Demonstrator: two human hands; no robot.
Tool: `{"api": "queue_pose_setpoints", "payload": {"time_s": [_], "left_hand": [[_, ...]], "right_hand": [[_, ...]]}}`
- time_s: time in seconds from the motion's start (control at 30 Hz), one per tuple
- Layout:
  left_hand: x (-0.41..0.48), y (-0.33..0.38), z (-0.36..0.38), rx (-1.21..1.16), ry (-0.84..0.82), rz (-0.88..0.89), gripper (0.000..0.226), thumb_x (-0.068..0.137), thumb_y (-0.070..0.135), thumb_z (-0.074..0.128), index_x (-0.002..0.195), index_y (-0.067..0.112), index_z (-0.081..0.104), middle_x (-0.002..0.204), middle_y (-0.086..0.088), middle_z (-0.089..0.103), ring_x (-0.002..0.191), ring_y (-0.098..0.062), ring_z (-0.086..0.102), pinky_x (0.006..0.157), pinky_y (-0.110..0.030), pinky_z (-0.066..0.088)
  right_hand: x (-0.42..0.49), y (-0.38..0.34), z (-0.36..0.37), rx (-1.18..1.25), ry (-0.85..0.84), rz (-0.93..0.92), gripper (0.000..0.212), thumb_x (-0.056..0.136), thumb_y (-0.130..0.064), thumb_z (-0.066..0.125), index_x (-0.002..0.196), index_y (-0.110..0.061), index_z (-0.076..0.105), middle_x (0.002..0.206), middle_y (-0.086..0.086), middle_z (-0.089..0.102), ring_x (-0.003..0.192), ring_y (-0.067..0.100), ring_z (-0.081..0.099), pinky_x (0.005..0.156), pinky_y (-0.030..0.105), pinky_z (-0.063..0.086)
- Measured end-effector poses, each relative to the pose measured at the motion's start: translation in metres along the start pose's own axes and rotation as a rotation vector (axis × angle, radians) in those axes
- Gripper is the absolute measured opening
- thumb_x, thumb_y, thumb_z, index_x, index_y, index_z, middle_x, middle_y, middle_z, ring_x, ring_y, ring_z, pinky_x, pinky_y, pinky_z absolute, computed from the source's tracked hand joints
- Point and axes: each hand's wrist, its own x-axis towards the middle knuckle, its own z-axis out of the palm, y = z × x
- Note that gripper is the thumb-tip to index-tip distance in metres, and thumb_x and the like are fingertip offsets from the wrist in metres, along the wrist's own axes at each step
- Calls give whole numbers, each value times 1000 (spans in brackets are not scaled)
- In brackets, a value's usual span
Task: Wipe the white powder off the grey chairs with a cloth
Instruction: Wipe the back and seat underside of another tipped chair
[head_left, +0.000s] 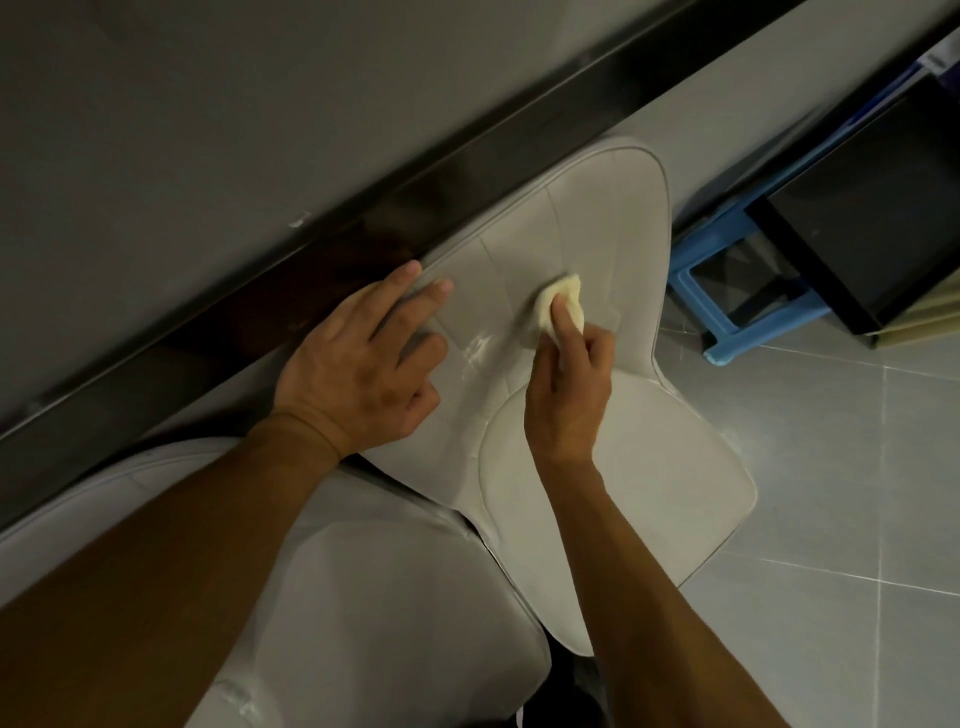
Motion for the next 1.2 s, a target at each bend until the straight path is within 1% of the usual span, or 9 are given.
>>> {"api": "queue_pose_setpoints", "payload": {"time_s": [0.1, 0.27, 0.4, 0.57, 0.67, 0.77, 0.9, 1.07, 1.2], "left_hand": [[0, 0, 0, 3, 2, 1, 16, 87, 21, 54, 93, 8, 62, 143, -17, 49, 137, -39, 43, 104, -44, 40], [1, 0, -1, -1, 15, 0, 17, 87, 20, 54, 91, 7, 63, 140, -18, 55, 136, -40, 45, 103, -44, 41], [0, -1, -1, 6, 14, 6, 17, 88, 21, 52, 93, 8, 62, 142, -17, 49, 136, -39, 43, 104, -43, 40], [-1, -1, 0, 14, 0, 5, 18, 89, 23, 51, 95, 9, 60, 144, -16, 46, 138, -39, 42, 105, -44, 39], [0, -1, -1, 13, -2, 12, 16, 88, 23, 53, 96, 10, 58, 143, -17, 48, 137, -40, 42, 104, -44, 39], [0, -2, 1, 11, 8, 9, 15, 87, 22, 54, 95, 10, 57, 142, -18, 50, 137, -40, 42, 105, -44, 40], [-2, -2, 2, 16, -6, 9, 17, 88, 24, 53, 97, 10, 57, 144, -17, 46, 138, -39, 41, 105, -44, 40], [-1, -1, -1, 31, -27, 11, 17, 89, 26, 53, 99, 12, 52, 146, -15, 42, 140, -38, 38, 106, -44, 38], [-2, -2, -1, 40, -24, 5, 18, 87, 25, 53, 99, 11, 54, 146, -15, 43, 140, -38, 38, 105, -45, 41]], "right_hand": [[11, -6, 8, -36, -72, -58, 35, 102, -26, 50, 137, -29, 54, 119, 5, 52, 105, 9, 51, 92, 17, 45], [-1, 33, 2, -23, -203, 519, 12, 96, -24, 64, 100, -12, 62, 87, -1, 54, 82, 16, 56, 66, 16, 44], [1, 16, -6, -124, -50, 48, 39, 100, -11, 56, 138, -18, 55, 107, 3, 49, 92, 10, 47, 82, 9, 40], [18, -24, 4, -148, 3, -216, 46, 102, -20, 51, 148, -21, 42, 119, 8, 48, 106, 15, 48, 93, 18, 44], [3, 4, 9, -217, -106, -40, 20, 99, -23, 58, 118, -26, 62, 99, 0, 52, 91, 15, 53, 80, 24, 47], [-22, 27, 3, -163, -323, 225, 24, 99, -18, 54, 120, -19, 64, 104, 3, 52, 95, 25, 55, 80, 29, 48], [-19, 0, -5, -29, -97, 65, 29, 97, -6, 61, 126, -12, 62, 103, 3, 52, 91, 19, 54, 79, 15, 47], [3, -38, 7, 15, -43, -270, 35, 99, -6, 57, 134, -7, 58, 116, 16, 54, 103, 24, 54, 91, 28, 47], [-2, -11, 7, -132, -146, -71, 19, 96, -31, 62, 110, -21, 69, 103, 4, 59, 92, 11, 55, 84, 27, 47]]}}
